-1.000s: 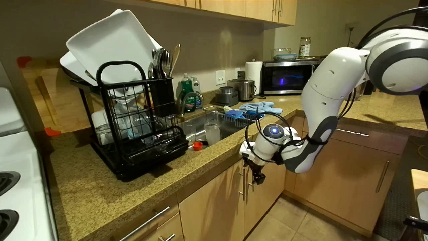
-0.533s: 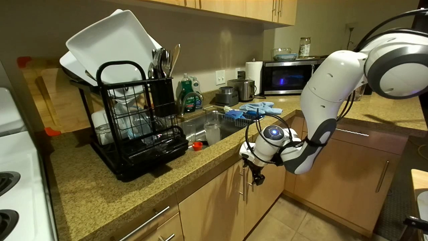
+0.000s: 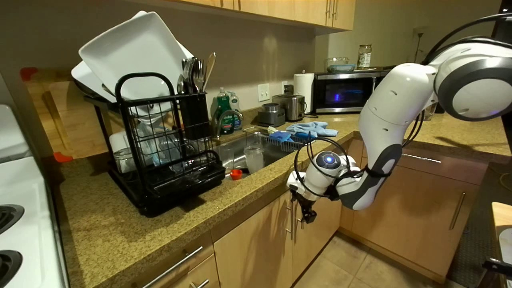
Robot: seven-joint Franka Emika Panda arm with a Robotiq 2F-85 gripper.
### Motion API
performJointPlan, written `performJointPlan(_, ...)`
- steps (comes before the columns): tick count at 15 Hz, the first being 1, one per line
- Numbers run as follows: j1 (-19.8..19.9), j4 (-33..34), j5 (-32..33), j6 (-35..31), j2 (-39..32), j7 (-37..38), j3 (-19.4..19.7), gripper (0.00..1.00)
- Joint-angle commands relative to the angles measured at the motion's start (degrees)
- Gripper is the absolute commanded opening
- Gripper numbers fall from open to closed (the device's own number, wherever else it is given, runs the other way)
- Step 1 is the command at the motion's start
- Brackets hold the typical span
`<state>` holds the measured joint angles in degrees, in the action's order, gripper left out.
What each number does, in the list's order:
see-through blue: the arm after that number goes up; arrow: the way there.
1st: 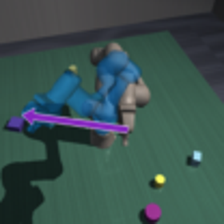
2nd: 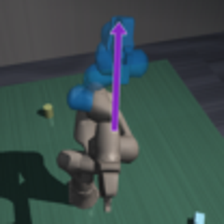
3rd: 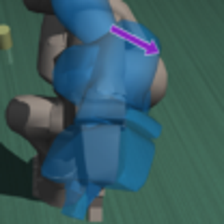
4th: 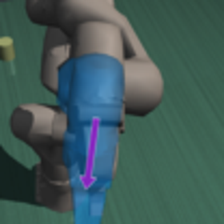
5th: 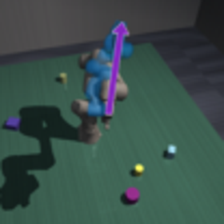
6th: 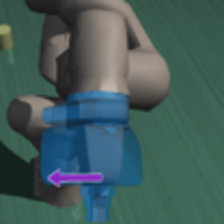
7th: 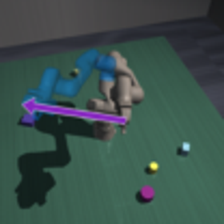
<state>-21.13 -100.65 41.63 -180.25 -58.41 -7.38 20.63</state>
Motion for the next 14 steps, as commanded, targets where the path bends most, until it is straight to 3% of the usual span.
performJointPlan(1, 0.10, 0.29, -0.53, -2.45, -0.71, 1.29, 0.17, 1.00)
performJointPlan(8, 1.20, 0.84, -0.72, -2.54, -1.09, 1.49, -1.29, 1.00)
performJointPlan(14, 5.83, 2.63, -1.40, -1.33, -2.15, 0.12, -6.24, 1.00)
